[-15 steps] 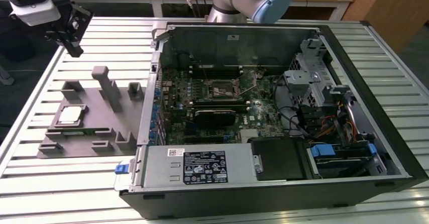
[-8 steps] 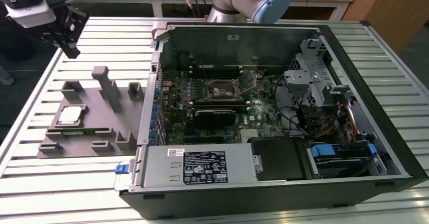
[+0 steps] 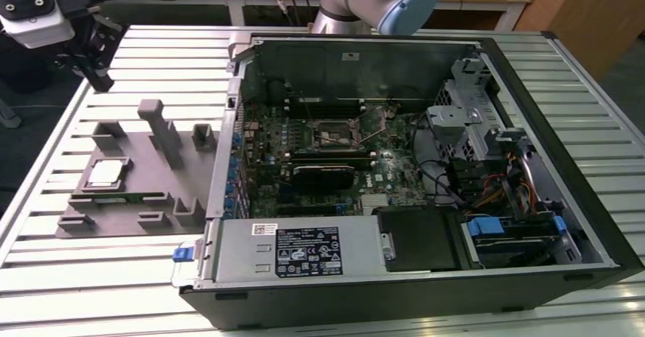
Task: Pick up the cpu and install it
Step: 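Reach for the cpu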
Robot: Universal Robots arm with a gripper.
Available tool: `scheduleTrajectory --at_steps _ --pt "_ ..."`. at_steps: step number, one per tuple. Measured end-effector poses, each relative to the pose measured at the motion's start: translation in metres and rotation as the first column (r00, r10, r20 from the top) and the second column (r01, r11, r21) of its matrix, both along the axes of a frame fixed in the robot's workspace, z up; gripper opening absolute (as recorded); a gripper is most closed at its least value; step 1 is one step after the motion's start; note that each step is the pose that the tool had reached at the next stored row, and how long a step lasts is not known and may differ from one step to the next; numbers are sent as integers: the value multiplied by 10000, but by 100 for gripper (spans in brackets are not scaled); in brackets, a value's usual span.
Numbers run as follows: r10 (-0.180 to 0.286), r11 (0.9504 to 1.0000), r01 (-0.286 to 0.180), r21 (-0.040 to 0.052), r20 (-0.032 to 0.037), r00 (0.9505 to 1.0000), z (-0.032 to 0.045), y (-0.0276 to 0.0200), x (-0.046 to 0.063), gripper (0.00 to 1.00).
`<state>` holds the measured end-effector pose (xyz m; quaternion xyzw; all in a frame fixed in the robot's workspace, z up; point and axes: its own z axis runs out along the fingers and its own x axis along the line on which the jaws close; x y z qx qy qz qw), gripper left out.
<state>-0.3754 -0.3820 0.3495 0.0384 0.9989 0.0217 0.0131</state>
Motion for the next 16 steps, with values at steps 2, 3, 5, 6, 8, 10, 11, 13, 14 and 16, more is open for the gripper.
scheduleTrajectory --at_steps 2,3,5,6,8,10,11,13,14,16 --pt "0 10000 0 1 1 10000 -16 0 -18 11" --pt "0 10000 0 0 0 10000 -23 0 -26 11" --pt "1 10000 -1 0 0 10000 -39 0 -37 11" --pt "1 10000 -1 0 -1 10000 -48 -1 -41 11" --pt "0 10000 0 0 -1 10000 -66 0 -49 11" --pt "0 10000 0 1 1 10000 -85 0 -57 11" --pt "0 10000 0 0 -1 10000 -93 0 -60 11" --pt "0 10000 0 0 0 10000 -110 -1 -67 11" --pt "0 10000 0 0 0 10000 -119 -1 -70 11" --pt "0 10000 0 0 -1 10000 -136 -2 -76 11"
